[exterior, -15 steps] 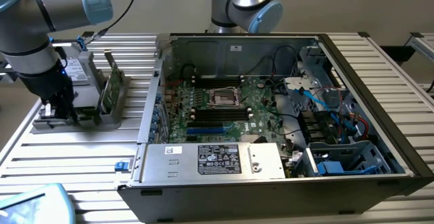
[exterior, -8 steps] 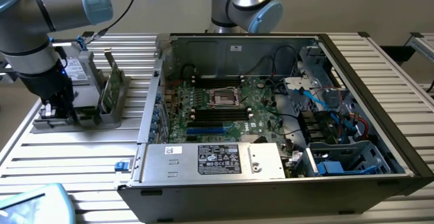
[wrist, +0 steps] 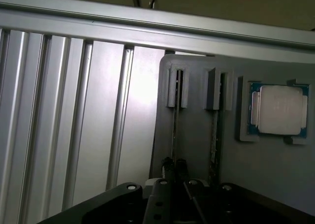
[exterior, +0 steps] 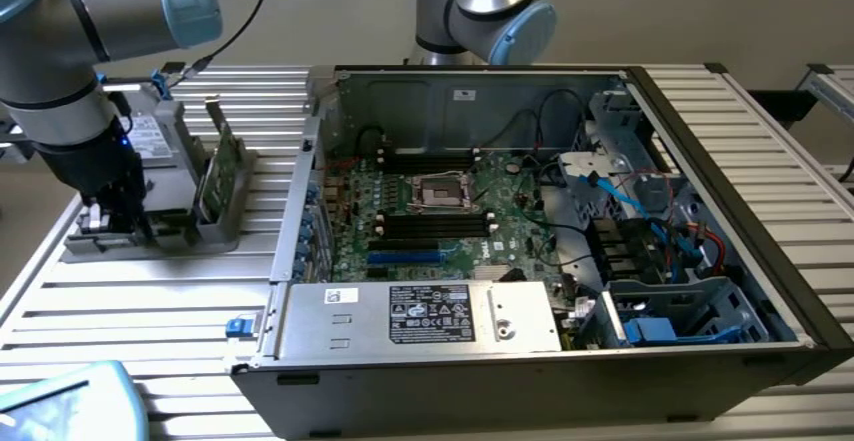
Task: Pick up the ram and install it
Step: 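Pick up the ram and move it above insertion slot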
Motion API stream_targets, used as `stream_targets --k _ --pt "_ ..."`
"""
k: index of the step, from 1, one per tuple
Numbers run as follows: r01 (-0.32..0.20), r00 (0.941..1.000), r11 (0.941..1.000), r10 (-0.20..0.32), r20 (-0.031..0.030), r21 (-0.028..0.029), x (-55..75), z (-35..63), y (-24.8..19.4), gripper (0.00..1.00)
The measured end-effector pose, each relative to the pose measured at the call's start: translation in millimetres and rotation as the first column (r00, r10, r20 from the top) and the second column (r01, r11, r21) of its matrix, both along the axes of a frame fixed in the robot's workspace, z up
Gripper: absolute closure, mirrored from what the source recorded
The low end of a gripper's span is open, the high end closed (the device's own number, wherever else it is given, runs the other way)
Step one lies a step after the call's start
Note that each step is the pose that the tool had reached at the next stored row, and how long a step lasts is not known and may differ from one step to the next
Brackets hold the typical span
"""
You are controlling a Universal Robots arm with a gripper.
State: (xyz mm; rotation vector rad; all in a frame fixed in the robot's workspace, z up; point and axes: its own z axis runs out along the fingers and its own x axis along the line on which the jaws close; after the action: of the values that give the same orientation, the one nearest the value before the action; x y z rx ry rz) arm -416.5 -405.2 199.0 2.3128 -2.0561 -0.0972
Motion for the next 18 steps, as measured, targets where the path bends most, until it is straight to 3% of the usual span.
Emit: stream_targets --k 18 --pt "0.0 1.0 1.0 0.0 0.0002 -0.0034 0.1 11.9 0.0 0.87"
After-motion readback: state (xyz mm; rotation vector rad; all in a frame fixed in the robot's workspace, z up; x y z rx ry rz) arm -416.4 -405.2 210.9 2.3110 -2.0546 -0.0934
